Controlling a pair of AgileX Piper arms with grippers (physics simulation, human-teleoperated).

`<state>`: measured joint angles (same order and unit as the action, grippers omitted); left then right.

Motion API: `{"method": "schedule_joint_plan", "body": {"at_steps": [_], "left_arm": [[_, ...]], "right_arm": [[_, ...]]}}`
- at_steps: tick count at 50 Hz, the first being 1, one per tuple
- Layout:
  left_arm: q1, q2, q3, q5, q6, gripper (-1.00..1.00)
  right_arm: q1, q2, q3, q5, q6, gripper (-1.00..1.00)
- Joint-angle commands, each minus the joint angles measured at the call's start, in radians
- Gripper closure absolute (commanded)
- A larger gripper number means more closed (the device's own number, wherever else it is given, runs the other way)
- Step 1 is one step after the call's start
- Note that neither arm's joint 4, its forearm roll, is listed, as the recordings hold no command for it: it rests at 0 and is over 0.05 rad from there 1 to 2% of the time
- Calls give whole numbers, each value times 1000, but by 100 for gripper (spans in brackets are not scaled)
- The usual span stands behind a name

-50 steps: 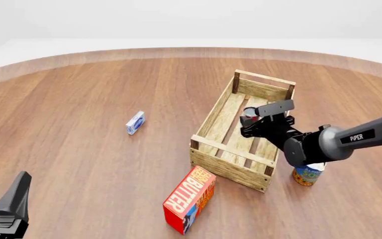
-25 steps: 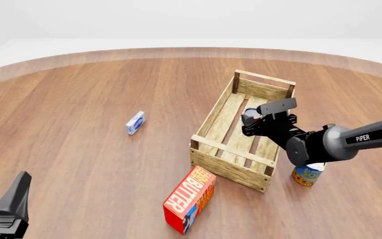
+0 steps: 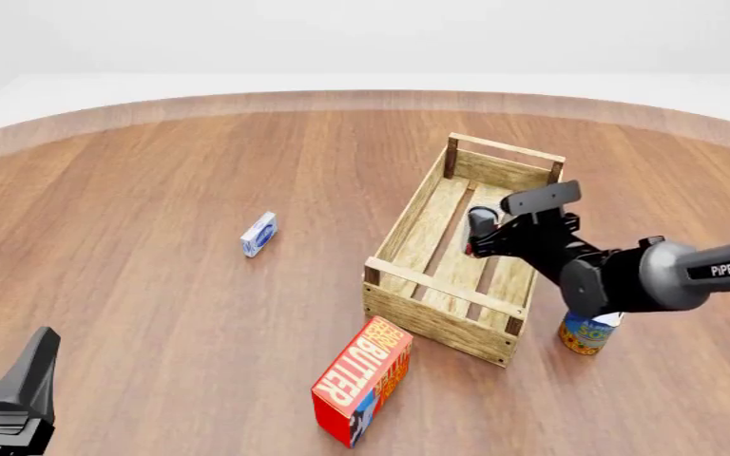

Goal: Pick up the tomato sauce, and put it in the wooden tray.

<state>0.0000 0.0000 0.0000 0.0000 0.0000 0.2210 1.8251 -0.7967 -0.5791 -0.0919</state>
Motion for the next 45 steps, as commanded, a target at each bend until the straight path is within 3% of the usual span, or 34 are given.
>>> {"method": "schedule_joint_plan", "body": {"at_steps": [1,45], "left_arm": [[0,0,0,0,0,-100],[0,0,0,0,0,-100]], "right_arm": [[-4,-43,18,15,-5,-100],[-6,-253,111,91,-33,-100]]}}
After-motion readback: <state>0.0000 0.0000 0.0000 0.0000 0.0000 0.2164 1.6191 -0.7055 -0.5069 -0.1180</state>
